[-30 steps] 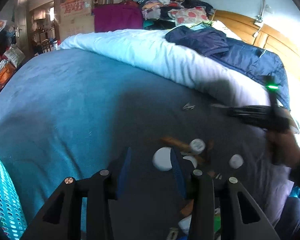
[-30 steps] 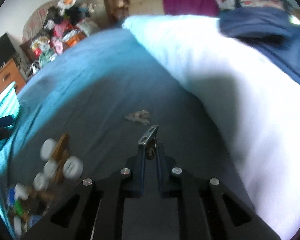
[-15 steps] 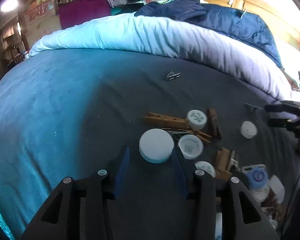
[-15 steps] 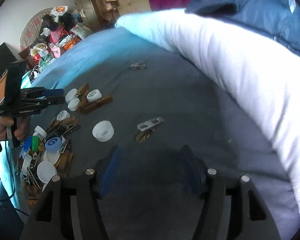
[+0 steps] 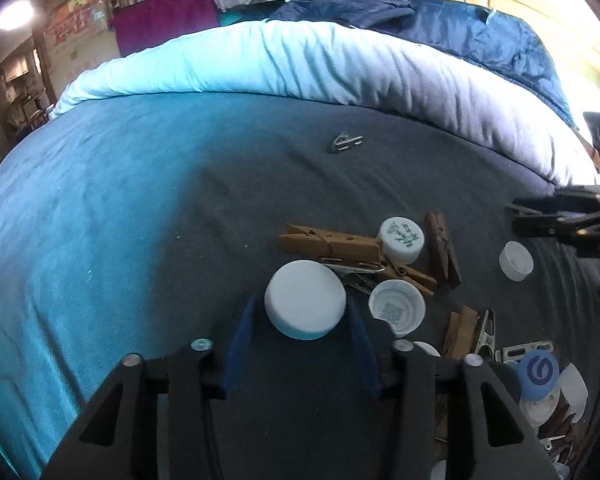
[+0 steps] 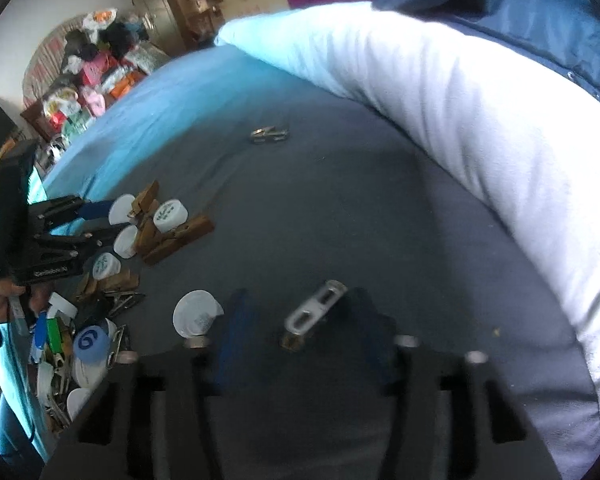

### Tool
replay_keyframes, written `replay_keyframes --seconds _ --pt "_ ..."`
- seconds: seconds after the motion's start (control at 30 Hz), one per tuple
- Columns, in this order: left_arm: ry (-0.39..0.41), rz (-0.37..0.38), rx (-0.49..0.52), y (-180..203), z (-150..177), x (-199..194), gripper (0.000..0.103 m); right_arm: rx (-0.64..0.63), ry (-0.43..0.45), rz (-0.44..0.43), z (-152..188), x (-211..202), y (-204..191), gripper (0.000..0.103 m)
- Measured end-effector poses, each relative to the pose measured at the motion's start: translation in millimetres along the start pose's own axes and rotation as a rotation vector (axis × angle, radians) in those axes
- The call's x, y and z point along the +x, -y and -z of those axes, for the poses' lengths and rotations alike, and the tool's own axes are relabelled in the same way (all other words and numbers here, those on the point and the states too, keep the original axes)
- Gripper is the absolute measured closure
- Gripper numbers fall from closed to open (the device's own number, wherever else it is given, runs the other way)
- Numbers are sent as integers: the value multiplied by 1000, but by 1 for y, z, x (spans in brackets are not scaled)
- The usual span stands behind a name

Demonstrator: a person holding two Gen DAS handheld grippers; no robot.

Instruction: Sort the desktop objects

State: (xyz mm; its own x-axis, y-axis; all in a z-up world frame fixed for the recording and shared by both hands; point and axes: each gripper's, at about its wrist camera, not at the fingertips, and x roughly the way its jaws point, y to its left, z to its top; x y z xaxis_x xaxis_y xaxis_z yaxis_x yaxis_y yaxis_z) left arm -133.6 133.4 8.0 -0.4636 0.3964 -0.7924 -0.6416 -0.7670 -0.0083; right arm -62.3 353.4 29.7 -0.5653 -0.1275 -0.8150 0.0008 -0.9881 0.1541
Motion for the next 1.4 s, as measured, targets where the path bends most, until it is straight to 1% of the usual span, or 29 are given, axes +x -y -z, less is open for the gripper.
replay_keyframes --seconds 0.07,0.13,0.23,0.3,0.4,0.6,0.63,0.83,1.03,1.23,1.33,1.4 --pt "9 22 -37 -6 2 -4 62 11 7 18 2 0 1 89" --pt "21 26 -62 -8 4 -10 62 27 25 22 7 -3 3 89" --pt "41 6 -98 -9 5 -20 62 44 61 10 10 -15 4 89" --pt "70 -13 -118 -8 2 -35 62 37 84 11 9 -26 1 89" --pt "120 -33 -151 -4 -7 -65 62 11 125 26 3 -48 -7 89" --pt "232 -113 -202 5 -24 -138 62 -31 191 56 -20 -87 -28 89" --pt "249 -138 -218 4 -25 -153 62 -39 202 62 -24 -92 -33 89" --pt "326 -222 -277 -15 -13 -229 62 -139 292 109 -57 -135 -89 89" --pt "391 -291 -312 -37 10 -296 62 -238 377 105 -81 -170 -153 89" --pt "434 -332 -352 -57 31 -346 62 -300 403 80 -95 -188 -205 89" --pt "447 -356 -381 -74 50 -373 62 -330 411 70 -100 -193 -229 89" --pt "444 -373 -394 -80 56 -378 62 -356 417 58 -103 -195 -249 89"
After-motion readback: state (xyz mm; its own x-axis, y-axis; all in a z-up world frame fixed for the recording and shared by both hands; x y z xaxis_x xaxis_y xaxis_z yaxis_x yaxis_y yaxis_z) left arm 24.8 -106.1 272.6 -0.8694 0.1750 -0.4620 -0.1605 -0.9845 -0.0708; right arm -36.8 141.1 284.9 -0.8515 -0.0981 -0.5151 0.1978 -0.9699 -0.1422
